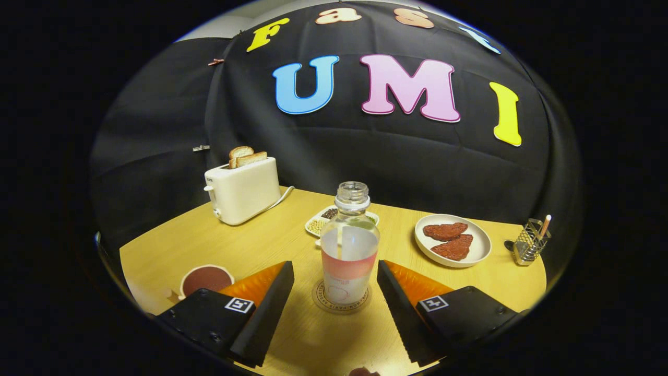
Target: Take the bottle from table, then pour the juice into the cup, finally place the bottle on the coaster
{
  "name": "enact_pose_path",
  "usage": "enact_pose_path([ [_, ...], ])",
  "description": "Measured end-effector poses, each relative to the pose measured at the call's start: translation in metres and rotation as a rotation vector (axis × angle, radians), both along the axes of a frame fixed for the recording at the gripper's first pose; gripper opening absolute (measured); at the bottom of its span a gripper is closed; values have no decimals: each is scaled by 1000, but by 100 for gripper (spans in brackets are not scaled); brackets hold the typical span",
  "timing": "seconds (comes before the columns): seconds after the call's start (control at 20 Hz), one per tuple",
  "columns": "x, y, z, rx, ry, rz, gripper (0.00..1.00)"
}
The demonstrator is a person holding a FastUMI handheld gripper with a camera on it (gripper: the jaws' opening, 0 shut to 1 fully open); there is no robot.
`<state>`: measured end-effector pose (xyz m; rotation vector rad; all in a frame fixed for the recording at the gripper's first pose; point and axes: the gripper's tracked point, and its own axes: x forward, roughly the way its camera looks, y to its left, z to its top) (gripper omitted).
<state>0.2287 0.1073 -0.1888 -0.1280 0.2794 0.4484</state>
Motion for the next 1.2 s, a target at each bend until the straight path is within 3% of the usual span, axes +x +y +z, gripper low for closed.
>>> enact_pose_path([
  [0.5, -81, -31, 107, 6, -130, -91, 98],
  [0.75, -116, -54, 184, 51, -241, -213, 98],
  [1.0, -148, -93, 217, 59, -283, -359, 98],
  [1.2, -171, -123, 223, 55, -298, -427, 98],
])
